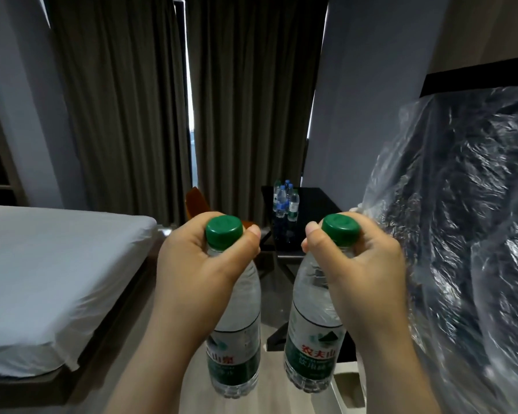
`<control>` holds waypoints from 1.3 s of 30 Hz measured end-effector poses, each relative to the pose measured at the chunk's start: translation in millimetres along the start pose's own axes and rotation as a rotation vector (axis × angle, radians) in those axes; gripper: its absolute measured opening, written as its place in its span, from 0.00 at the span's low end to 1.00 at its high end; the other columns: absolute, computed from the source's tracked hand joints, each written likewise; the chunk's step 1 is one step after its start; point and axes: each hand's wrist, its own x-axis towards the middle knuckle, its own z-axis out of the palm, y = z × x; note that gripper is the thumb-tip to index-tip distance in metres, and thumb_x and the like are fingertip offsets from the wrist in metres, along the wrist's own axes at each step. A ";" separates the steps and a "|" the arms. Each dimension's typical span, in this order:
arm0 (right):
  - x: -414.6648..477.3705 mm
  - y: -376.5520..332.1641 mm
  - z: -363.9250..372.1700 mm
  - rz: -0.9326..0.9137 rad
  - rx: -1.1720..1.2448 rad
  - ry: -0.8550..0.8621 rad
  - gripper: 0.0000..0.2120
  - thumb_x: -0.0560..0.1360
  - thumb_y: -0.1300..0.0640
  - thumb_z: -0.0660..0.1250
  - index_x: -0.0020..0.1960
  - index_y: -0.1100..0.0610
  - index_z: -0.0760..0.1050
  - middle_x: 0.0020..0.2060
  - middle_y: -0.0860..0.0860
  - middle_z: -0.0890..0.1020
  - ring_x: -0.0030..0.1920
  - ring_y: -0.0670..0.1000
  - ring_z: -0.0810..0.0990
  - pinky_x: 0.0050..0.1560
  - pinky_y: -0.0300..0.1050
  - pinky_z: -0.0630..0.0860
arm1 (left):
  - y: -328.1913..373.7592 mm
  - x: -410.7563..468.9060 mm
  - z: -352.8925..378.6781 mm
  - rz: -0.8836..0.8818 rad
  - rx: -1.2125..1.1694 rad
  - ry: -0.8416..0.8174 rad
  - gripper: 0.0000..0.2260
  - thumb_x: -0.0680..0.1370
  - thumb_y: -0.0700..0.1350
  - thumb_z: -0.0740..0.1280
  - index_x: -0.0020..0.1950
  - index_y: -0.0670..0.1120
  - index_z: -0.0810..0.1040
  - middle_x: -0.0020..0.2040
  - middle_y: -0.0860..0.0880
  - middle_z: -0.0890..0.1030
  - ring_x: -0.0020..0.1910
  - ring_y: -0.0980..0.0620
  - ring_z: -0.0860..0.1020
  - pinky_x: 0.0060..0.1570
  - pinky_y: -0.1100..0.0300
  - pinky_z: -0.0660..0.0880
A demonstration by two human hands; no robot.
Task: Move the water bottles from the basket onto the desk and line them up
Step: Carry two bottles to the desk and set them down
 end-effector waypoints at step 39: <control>406.3 397.1 139.2 0.126 -0.101 0.120 0.09 0.70 0.51 0.69 0.36 0.55 0.77 0.34 0.52 0.82 0.34 0.49 0.79 0.32 0.29 0.72 | -313.8 440.4 261.2 0.021 0.037 -0.063 0.14 0.70 0.52 0.71 0.34 0.41 0.77 0.32 0.44 0.79 0.33 0.48 0.77 0.32 0.58 0.72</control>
